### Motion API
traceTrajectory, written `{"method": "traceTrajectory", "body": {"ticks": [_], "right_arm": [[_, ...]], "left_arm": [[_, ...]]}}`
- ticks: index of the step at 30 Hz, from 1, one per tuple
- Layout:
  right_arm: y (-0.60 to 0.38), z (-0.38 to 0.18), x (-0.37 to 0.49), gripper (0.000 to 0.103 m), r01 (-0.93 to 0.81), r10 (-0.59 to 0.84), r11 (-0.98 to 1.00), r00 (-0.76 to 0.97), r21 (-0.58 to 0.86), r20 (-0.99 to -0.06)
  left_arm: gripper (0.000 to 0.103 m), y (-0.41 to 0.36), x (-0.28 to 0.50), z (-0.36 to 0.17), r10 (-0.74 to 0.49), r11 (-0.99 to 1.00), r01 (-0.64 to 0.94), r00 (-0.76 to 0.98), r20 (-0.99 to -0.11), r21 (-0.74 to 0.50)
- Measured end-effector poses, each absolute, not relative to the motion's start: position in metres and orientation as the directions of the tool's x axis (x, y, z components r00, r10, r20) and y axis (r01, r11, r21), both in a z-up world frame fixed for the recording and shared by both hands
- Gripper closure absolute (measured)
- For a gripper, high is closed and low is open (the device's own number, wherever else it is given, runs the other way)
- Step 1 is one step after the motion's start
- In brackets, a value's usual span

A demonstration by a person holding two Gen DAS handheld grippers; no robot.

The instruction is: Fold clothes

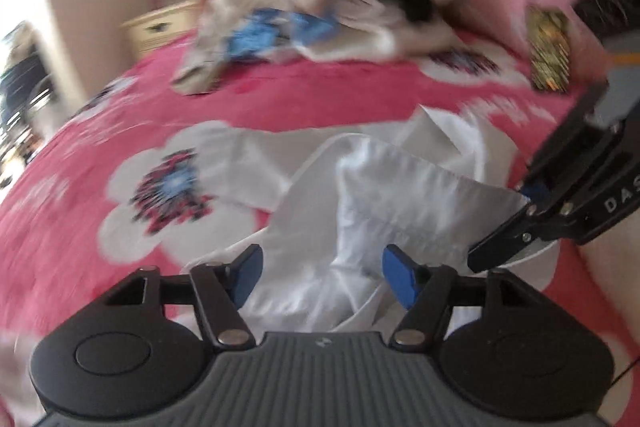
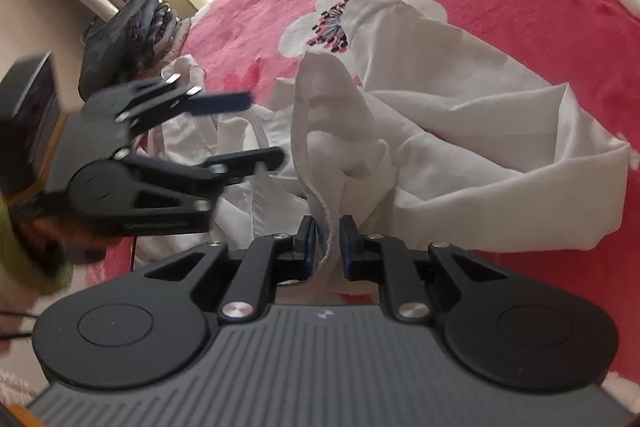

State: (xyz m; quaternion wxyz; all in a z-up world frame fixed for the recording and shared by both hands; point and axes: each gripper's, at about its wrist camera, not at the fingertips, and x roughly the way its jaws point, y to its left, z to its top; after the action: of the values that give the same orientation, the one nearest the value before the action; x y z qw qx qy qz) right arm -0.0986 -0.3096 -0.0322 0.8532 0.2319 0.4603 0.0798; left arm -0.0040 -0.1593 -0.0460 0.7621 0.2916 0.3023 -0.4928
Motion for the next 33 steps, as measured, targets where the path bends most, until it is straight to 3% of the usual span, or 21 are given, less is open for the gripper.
{"method": "traceTrajectory", "body": {"ticks": [5, 14, 18, 23, 26, 29, 31, 33], "right_arm": [[-0.312, -0.043, -0.095, 0.091, 0.077, 0.369, 0.872, 0.544, 0.483, -0.754], [-0.330, -0.061, -0.087, 0.089, 0.127, 0.391, 0.841, 0.527, 0.525, -0.754], [-0.330, -0.067, -0.083, 0.089, 0.115, 0.395, 0.847, 0.516, 0.519, -0.760], [-0.333, -0.067, -0.084, 0.089, 0.103, 0.396, 0.847, 0.533, 0.521, -0.748], [-0.337, -0.068, -0.082, 0.089, 0.103, 0.394, 0.846, 0.539, 0.523, -0.745], [-0.338, -0.066, -0.082, 0.089, 0.091, 0.397, 0.844, 0.557, 0.528, -0.730], [-0.339, -0.063, -0.082, 0.089, 0.080, 0.400, 0.842, 0.572, 0.534, -0.716], [-0.340, -0.060, -0.084, 0.089, 0.072, 0.399, 0.840, 0.590, 0.538, -0.702]], "left_arm": [[0.031, -0.176, 0.006, -0.063, -0.537, 0.237, 0.954, 0.285, -0.794, 0.182], [0.026, -0.152, 0.030, -0.047, -0.527, 0.233, 0.954, 0.287, -0.800, 0.188], [0.027, -0.166, 0.043, -0.063, -0.509, 0.206, 0.958, 0.280, -0.814, 0.201], [0.037, -0.188, 0.050, -0.080, -0.516, 0.122, 0.977, 0.211, -0.830, 0.172], [0.044, -0.199, 0.050, -0.083, -0.534, 0.081, 0.983, 0.180, -0.826, 0.162], [0.065, -0.208, 0.049, -0.084, -0.556, 0.074, 0.986, 0.164, -0.815, 0.148], [0.091, -0.212, 0.049, -0.083, -0.569, 0.102, 0.984, 0.179, -0.803, 0.147], [0.098, -0.214, 0.049, -0.081, -0.583, 0.144, 0.980, 0.199, -0.788, 0.140]]}}
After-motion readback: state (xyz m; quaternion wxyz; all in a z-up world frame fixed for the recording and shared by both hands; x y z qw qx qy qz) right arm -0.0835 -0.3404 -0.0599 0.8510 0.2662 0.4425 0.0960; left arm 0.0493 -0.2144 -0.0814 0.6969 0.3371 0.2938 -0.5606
